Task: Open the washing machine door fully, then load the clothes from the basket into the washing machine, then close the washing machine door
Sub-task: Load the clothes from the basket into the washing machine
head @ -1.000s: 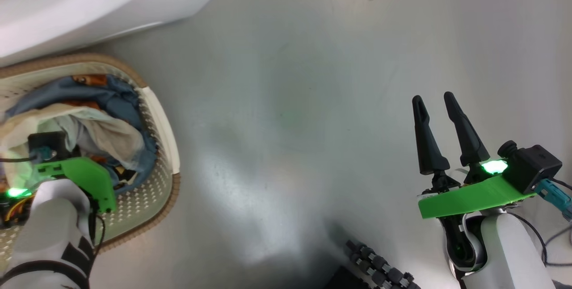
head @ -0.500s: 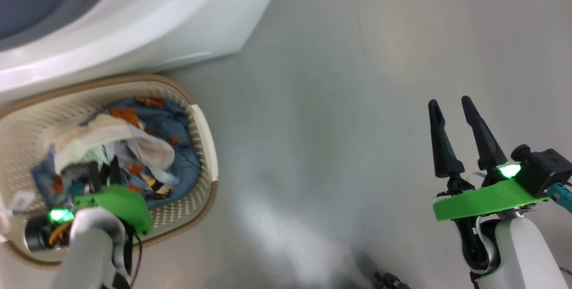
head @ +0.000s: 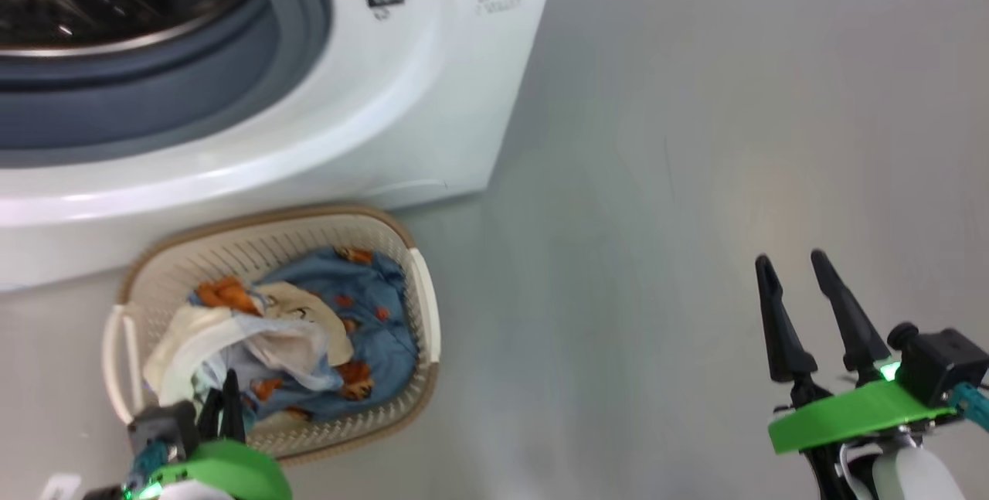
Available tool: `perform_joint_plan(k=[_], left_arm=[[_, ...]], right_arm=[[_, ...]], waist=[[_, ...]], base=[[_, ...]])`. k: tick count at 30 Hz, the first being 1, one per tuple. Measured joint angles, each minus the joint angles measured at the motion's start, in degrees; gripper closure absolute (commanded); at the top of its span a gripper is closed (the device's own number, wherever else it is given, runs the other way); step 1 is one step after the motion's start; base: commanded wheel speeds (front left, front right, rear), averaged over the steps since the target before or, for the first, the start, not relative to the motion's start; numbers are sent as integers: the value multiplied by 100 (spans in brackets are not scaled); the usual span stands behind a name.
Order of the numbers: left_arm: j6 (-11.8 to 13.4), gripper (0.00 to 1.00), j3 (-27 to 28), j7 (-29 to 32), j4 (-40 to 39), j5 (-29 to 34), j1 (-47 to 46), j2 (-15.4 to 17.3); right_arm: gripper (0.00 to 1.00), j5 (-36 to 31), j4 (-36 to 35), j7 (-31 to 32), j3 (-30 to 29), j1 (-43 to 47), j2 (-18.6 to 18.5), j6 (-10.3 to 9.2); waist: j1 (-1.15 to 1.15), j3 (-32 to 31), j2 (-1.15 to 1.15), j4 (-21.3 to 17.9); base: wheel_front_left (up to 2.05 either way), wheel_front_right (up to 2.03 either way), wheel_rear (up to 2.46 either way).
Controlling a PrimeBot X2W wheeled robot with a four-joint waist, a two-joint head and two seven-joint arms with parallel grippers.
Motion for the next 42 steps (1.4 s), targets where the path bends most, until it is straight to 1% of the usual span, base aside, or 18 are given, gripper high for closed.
perform_joint_plan(k=[4, 7, 11, 16, 21, 25, 32, 42], left_arm=[[-70, 100, 7, -1, -571, -9, 517, -7], [-77, 100, -21, 0, -962, -105, 841, -9], [-65, 100, -145, 0, -1454, -331, 1167, -10], [-8, 100, -192, 0, -2020, -364, 1574, -8], [-9, 100, -129, 0, -2454, -407, 2058, -5], [-8, 100, -97, 0, -2741, -421, 2352, -2], [-10, 100, -159, 0, -3085, -421, 2533, -1], [-7, 100, -191, 0, -3321, -419, 2617, 1]], right_arm=[[0, -1, 25, 0, -24, 236, -18, 0], [0, -1, 37, 0, -62, 441, -32, 0], [0, -60, 51, 0, -132, 670, -64, 0], [0, -119, 78, 0, -177, 899, -94, 0], [0, -198, 108, 0, -189, 1167, -99, 0], [0, -246, 121, 0, -200, 1365, -96, 0], [0, -359, 218, 0, -194, 1615, -99, 0], [0, -542, 227, 0, -212, 1633, -97, 0]], waist=[[0, -389, 0, 141], [0, -666, 0, 247], [0, -1005, 0, 392], [0, -1400, 0, 547], [0, -1781, 0, 647], [0, -2055, 0, 693], [0, -2401, 0, 753], [0, -2523, 0, 793]], base=[[0, 0, 0], [0, 0, 0], [0, 0, 0], [0, 0, 0], [0, 0, 0], [0, 0, 0], [0, 0, 0], [0, 0, 0]])
